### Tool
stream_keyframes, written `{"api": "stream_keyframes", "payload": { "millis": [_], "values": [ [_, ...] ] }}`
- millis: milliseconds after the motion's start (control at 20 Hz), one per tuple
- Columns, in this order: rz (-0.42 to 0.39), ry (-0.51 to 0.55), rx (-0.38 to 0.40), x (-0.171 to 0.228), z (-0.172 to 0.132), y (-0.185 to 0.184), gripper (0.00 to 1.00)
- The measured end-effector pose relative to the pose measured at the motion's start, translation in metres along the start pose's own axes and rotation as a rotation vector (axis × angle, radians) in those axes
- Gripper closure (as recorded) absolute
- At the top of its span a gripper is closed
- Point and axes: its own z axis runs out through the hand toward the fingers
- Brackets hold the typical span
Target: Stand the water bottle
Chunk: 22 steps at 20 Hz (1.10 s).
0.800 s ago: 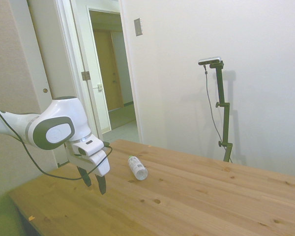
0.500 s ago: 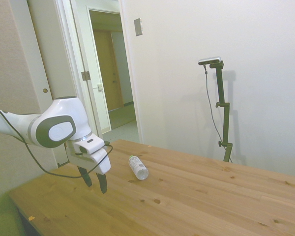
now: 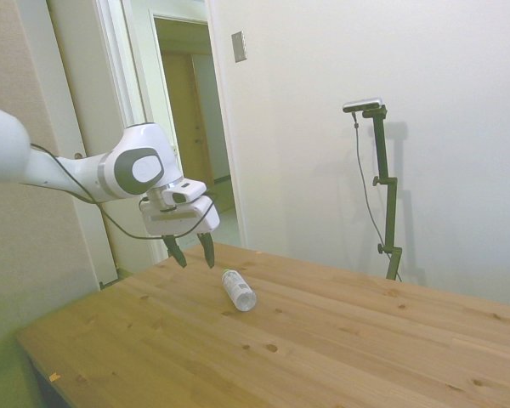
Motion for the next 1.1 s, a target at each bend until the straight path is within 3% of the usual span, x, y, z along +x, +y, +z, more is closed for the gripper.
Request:
{"api": "stream_keyframes", "payload": {
  "millis": [150, 300, 1100],
  "values": [
    [-0.019, 0.023, 0.029, 0.028, 0.012, -0.038, 0.0],
    [-0.022, 0.053, 0.036, 0.038, 0.015, -0.04, 0.0],
    [-0.198, 0.006, 0.054, 0.063, 0.133, -0.15, 0.0]
  ]
}}
